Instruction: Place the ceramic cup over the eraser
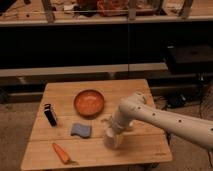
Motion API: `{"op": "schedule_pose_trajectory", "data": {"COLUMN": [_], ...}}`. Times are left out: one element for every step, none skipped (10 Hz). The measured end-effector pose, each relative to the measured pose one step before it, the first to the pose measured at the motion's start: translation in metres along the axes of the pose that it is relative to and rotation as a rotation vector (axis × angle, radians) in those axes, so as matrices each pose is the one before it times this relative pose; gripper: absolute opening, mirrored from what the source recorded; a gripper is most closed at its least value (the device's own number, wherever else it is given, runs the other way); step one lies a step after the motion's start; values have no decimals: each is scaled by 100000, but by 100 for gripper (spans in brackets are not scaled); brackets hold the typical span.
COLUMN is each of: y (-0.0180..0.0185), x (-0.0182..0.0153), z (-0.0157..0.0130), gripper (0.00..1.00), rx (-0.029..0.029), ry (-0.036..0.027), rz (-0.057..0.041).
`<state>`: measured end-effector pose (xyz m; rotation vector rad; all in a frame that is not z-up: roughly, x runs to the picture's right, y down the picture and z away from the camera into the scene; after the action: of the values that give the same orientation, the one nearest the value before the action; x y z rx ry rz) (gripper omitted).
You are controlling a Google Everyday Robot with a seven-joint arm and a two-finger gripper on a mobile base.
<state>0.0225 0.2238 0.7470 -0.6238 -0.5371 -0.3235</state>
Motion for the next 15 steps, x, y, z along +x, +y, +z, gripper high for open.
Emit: {"op": "schedule_pose_trajectory", "data": {"y": [-3, -46, -32, 16, 3, -20, -4, 1, 28, 29, 17, 6, 13, 2, -4], "x": [23, -42, -41, 13, 11, -26, -19, -15, -3, 16, -19, 1, -18, -16, -31], "z": [5, 0, -6, 15, -9, -2, 2, -3, 25, 18, 5, -17, 12, 17, 9], "gripper": [80, 80, 80, 80, 80, 80, 80, 80, 80, 80, 80, 80, 80, 80, 78], "rx": [-223, -173, -255, -213, -108, -158, -135, -179, -162, -158, -86, -87, -174, -89, -50], "ry": [41, -7, -72, -104, -25, -36, -74, -88, -110, -61, -117, -65, -108, -83, -64], "rz": [41, -84, 15, 80, -17, -136, -15, -16, 9, 20, -49, -7, -28, -31, -282]}}
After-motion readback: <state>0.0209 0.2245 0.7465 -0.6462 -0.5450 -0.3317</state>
